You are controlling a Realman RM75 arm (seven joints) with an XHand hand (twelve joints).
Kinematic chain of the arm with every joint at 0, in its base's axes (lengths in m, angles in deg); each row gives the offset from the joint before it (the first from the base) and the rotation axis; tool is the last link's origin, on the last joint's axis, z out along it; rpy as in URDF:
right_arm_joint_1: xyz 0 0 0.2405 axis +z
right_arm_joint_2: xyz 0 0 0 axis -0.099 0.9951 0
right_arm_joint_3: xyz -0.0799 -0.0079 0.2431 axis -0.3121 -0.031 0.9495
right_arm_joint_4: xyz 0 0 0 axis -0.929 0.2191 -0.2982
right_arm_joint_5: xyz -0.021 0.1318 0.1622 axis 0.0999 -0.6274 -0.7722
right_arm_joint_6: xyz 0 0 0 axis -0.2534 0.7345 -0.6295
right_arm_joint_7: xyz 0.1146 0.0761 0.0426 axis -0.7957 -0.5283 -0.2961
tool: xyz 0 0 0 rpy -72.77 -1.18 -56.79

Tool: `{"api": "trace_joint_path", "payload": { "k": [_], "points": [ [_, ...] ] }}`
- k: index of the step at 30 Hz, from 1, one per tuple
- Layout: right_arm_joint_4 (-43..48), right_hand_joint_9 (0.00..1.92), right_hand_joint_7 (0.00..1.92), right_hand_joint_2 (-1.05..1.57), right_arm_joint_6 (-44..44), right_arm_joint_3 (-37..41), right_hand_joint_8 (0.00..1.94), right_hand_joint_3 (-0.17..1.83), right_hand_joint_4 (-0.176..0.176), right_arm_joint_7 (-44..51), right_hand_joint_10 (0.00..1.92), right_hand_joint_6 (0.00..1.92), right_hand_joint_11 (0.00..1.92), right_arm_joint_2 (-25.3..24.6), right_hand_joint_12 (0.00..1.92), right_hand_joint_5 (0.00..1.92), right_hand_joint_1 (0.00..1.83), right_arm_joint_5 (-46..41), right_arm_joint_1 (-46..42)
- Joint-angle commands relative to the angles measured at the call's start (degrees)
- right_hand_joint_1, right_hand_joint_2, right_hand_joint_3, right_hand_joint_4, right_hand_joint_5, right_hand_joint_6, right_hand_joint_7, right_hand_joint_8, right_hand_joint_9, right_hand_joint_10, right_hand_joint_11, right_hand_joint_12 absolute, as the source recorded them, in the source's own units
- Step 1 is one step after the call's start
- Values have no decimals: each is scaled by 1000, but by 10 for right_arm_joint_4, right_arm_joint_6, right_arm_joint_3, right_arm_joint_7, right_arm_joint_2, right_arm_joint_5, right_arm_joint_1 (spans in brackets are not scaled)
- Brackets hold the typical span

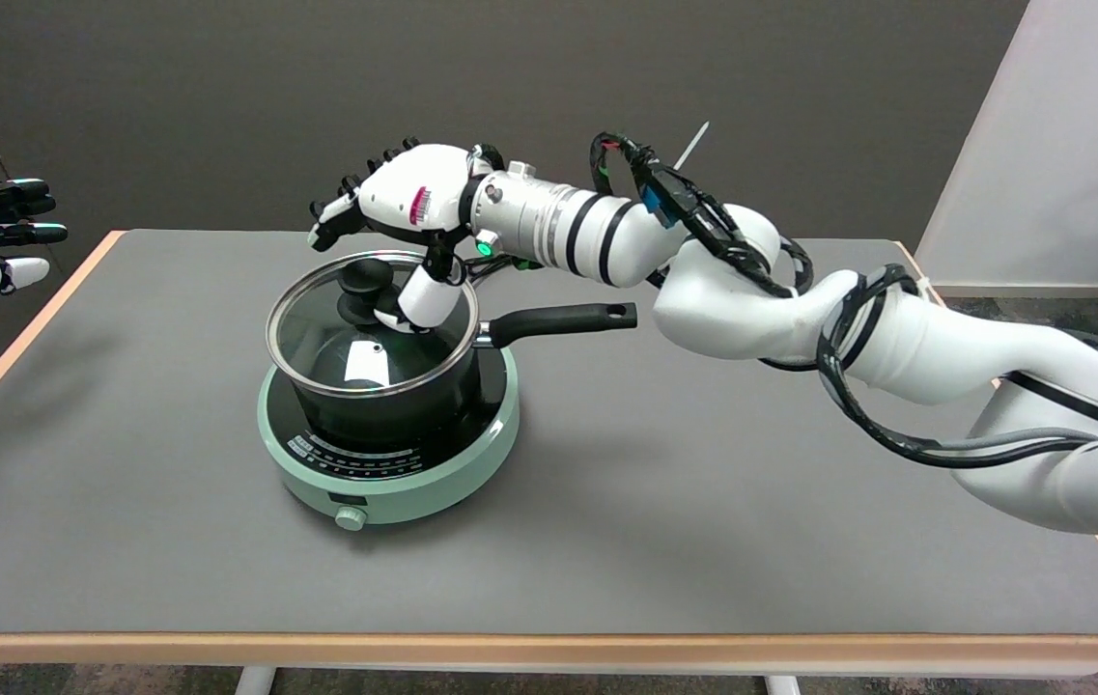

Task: Pick up the pot lid.

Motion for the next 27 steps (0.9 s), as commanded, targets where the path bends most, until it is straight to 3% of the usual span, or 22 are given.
{"api": "trace_joint_path", "payload": {
  "k": [1,11,27],
  "points": [
    [9,601,571,555,-4,0,178,978,145,2,357,208,405,6,731,479,854,-25,-6],
    [29,660,644,621,-7,0,223,911,174,2,374,293,417,12,705,588,841,-28,-14],
    [-5,673,677,611,-2,0,213,933,176,2,409,314,420,-11,719,596,874,-28,-1]
  ]
}}
